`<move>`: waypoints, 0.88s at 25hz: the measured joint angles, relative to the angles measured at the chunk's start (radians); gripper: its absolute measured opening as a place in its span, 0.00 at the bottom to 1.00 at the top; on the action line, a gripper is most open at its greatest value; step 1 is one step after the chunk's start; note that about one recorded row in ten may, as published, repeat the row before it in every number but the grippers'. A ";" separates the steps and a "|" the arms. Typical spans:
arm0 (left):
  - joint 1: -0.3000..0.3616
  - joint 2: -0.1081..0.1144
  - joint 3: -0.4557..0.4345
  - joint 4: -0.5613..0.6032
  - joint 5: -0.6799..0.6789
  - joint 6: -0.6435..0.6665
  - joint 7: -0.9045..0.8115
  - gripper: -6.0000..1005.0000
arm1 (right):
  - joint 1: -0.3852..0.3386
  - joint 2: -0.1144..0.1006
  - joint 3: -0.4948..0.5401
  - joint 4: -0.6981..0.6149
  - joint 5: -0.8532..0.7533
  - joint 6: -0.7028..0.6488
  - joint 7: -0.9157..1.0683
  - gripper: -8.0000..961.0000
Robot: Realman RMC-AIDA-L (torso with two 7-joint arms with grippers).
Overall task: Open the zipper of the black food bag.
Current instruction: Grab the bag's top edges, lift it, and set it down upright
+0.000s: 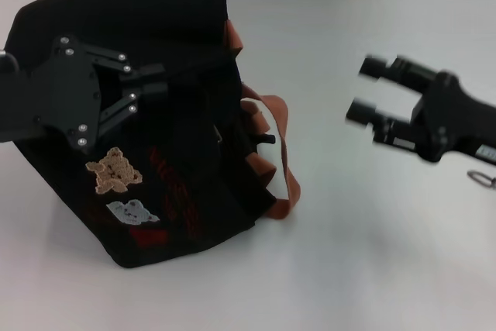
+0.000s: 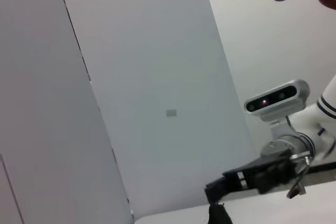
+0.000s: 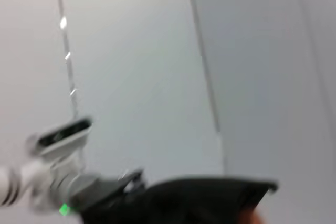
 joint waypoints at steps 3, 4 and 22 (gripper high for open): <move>0.001 0.000 -0.008 -0.022 -0.007 0.005 0.024 0.10 | 0.012 0.004 -0.005 0.029 0.028 0.022 -0.027 0.79; 0.001 0.000 -0.010 -0.032 -0.010 0.009 0.034 0.10 | 0.023 0.006 -0.006 0.056 0.037 0.040 -0.055 0.79; -0.008 0.008 -0.004 -0.102 -0.015 0.052 0.088 0.10 | 0.166 0.015 0.002 0.481 0.038 0.278 -0.675 0.79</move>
